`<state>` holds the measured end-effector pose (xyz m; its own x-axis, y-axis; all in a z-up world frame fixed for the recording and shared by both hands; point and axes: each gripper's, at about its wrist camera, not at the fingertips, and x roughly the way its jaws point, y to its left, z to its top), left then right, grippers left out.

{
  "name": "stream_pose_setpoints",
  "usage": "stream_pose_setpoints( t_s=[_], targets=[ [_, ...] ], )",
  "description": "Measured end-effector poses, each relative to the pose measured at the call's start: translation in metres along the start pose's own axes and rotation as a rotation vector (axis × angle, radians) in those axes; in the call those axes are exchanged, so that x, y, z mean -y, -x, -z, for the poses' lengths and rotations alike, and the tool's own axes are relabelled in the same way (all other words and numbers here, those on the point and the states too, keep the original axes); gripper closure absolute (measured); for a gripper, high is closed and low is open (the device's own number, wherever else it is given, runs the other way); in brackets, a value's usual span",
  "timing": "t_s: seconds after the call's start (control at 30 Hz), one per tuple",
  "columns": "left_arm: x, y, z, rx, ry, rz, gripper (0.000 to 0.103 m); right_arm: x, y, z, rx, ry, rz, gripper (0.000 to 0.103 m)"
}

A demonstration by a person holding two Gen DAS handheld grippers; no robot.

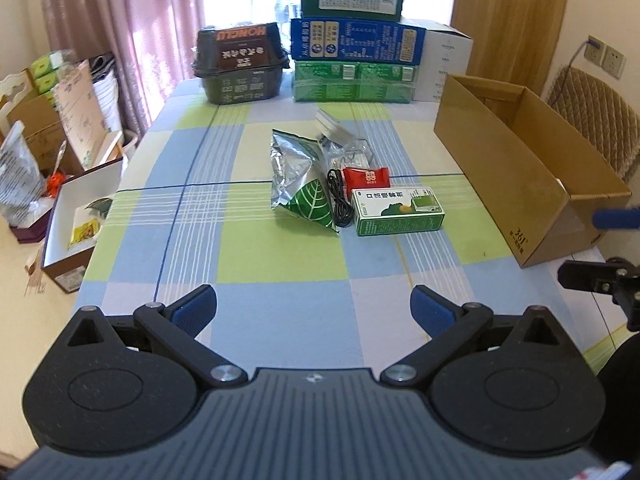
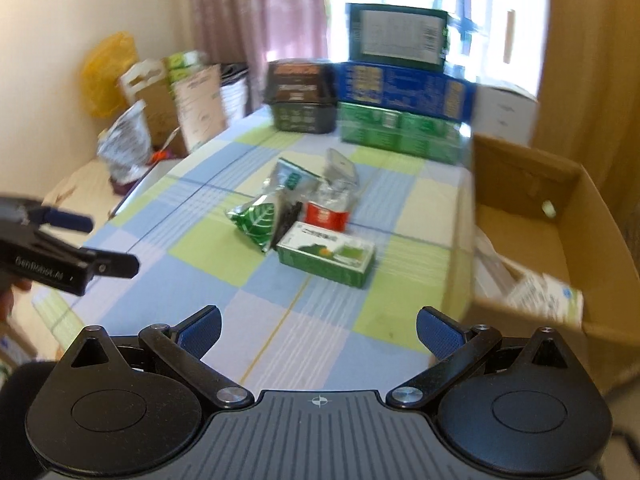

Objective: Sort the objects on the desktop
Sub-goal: 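Move both open tools toward the throat spray box and black cable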

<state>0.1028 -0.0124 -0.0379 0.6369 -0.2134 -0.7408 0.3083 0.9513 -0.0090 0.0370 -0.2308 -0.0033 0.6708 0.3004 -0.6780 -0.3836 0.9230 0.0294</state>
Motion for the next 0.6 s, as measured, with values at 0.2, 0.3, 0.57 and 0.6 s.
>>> stream_pose_setpoints(
  t_s=[0.2,0.3,0.57,0.6],
  targets=[
    [-0.006,-0.020,-0.012,-0.017,-0.067,0.027,0.002,-0.005,-0.035,-0.020,-0.054,0.163,-0.068,0.002],
    [-0.009,-0.034,-0.019,-0.029,-0.107,0.050,0.002,-0.002,-0.057,-0.031,-0.088,0.223,-0.072,0.002],
    [-0.017,-0.085,-0.037,-0.069,-0.182,0.053,0.002,0.003,-0.115,-0.055,-0.180,0.392,-0.085,0.002],
    [-0.018,-0.092,-0.040,-0.073,-0.188,0.053,0.002,0.002,-0.122,-0.057,-0.190,0.418,-0.087,0.002]
  ],
)
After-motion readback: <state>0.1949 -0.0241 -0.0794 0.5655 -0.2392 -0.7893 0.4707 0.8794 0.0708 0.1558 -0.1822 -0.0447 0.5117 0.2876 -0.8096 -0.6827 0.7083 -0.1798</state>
